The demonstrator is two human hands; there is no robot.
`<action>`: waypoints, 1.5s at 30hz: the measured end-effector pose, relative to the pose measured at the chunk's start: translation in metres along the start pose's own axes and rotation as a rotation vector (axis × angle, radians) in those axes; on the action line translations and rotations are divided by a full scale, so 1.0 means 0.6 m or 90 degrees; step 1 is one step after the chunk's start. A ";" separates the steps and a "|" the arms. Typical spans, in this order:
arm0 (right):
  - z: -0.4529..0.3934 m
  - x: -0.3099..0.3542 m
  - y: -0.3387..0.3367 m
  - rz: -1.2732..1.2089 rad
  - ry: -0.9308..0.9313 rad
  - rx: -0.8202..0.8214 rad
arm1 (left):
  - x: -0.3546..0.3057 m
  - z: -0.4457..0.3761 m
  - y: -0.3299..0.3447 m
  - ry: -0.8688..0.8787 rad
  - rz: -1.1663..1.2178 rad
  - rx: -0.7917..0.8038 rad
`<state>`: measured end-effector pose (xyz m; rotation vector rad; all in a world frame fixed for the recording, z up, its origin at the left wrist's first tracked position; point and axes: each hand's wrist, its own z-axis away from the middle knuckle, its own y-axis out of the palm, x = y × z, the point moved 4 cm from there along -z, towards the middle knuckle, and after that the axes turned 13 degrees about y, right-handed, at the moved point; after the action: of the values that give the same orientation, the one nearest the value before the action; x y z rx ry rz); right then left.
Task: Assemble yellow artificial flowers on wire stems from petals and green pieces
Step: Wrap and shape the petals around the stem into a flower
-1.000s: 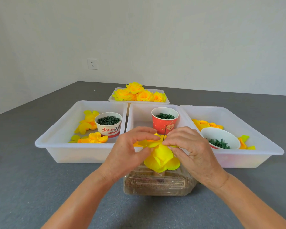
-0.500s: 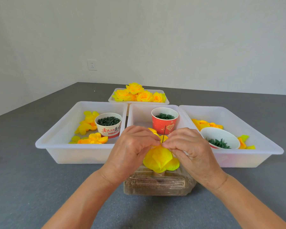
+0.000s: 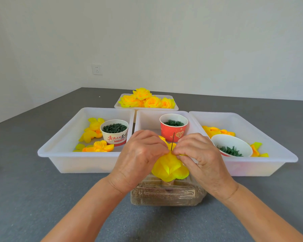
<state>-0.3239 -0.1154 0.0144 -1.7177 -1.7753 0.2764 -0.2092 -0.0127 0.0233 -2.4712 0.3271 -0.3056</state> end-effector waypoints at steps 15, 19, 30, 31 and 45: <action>-0.002 0.009 0.002 0.091 -0.056 0.014 | -0.012 -0.005 0.003 0.067 -0.066 0.045; 0.005 0.003 0.002 0.081 -0.033 0.018 | -0.014 0.005 0.003 0.039 -0.052 0.035; 0.015 0.005 0.001 0.093 -0.077 0.019 | -0.010 0.014 0.009 0.052 -0.046 0.023; 0.018 0.006 0.002 0.093 -0.080 0.014 | -0.011 0.014 0.010 0.053 -0.043 0.025; 0.030 -0.011 0.002 0.014 -0.007 0.079 | 0.017 -0.003 0.036 -0.419 0.350 0.018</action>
<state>-0.3339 -0.1162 -0.0022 -1.6517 -1.7119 0.3977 -0.2035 -0.0334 0.0133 -2.1868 0.6715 0.7053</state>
